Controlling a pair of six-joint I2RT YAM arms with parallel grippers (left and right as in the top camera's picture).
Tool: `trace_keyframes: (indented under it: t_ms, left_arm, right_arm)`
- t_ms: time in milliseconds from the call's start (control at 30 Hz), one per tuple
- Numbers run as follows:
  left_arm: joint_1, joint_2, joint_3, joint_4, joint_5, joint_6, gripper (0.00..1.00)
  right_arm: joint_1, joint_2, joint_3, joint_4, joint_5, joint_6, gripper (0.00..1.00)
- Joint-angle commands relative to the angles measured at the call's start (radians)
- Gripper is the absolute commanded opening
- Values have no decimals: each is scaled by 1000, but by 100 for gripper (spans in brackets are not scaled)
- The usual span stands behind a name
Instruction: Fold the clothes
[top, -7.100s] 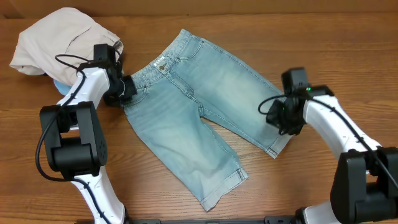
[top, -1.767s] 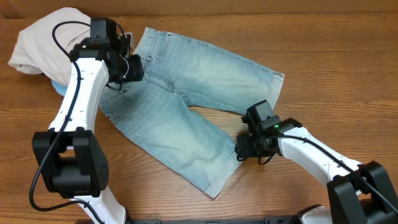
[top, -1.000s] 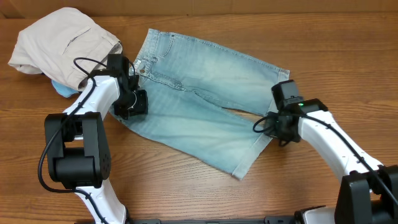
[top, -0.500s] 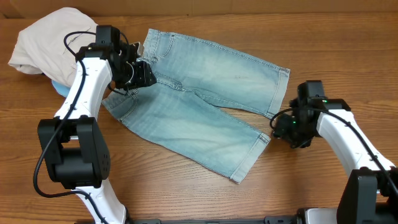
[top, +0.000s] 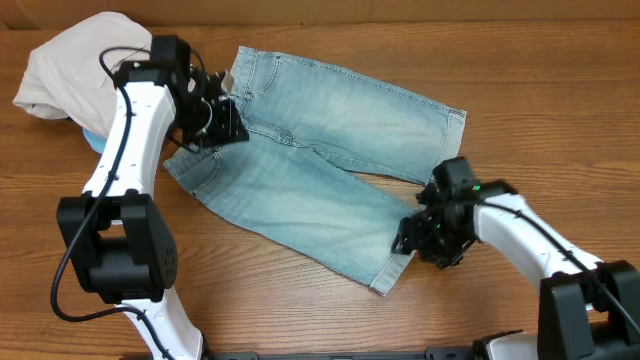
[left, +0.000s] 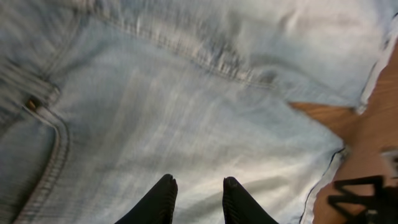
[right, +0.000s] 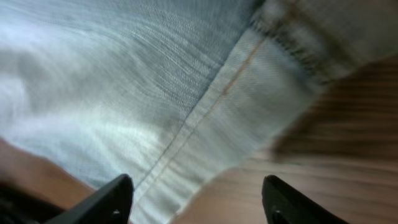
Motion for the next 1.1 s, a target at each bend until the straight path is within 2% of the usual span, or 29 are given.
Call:
trace_keyframes:
  t_ms: [0, 67, 133, 200, 233, 433, 533, 733, 800, 900, 1000, 1067]
  left_arm:
    - [-6, -12, 77, -11, 26, 26, 30]
    - [-7, -12, 98, -21, 26, 26, 30]
    - [-7, -12, 104, -23, 26, 26, 30]
    - [-7, -12, 104, -26, 25, 26, 30]
    - [-7, -12, 104, -28, 23, 26, 30]
    - [-7, -12, 104, -44, -39, 48, 32]
    - [-7, -12, 104, -48, -43, 53, 33]
    - [-7, -12, 104, -49, -44, 52, 36]
    - [-7, -12, 104, -65, -52, 53, 38]
    - [-7, -12, 101, -123, -107, 54, 38]
    - [-7, -12, 98, -212, -200, 63, 32]
    - [-7, -12, 94, -253, -210, 58, 31]
  right_arm:
    - [39, 2, -77, 80, -32, 66, 71]
    - [43, 2, -86, 95, -36, 69, 48]
    - [42, 2, -80, 91, -33, 69, 34]
    - [33, 2, -77, 80, 3, 116, 8]
    - [24, 2, -72, 57, 50, 175, 4]
    - [-107, 1, 12, -97, 311, 391, 4]
    - [-214, 1, 81, -101, 336, 401, 4]
    - [-398, 1, 198, 22, 336, 368, 5]
    - [-444, 1, 218, 29, 333, 368, 10]
    - [-502, 1, 250, -23, 285, 351, 30]
    - [-542, 1, 281, -100, 167, 261, 34]
    - [-548, -6, 289, -152, 114, 218, 36]
